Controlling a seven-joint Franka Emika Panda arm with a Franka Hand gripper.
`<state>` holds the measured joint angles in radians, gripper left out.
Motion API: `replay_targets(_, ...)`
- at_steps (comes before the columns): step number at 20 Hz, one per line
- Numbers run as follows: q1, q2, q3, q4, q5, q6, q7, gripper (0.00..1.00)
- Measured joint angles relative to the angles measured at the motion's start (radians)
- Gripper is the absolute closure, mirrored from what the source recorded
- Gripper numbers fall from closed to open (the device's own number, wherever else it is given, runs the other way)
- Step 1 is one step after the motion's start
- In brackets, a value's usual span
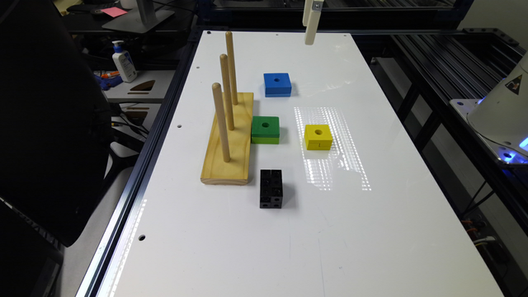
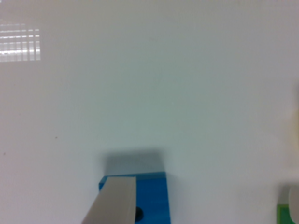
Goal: Pick up blue block.
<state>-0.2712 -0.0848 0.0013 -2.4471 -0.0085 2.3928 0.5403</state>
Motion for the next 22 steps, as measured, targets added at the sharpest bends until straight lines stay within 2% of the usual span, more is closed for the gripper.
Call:
replay_targets(8,-0.013,0.005,0.0,0.006,0.0,0.0,-0.011,0.0)
replay_targets(16,-0.017,0.005,0.0,0.007,-0.0006,0.0,-0.013,0.0)
replay_targets(18,-0.027,0.005,0.0,0.007,-0.0016,0.0,-0.021,0.0)
replay_targets(22,-0.059,0.005,-0.001,0.008,-0.0016,0.0,-0.056,0.0)
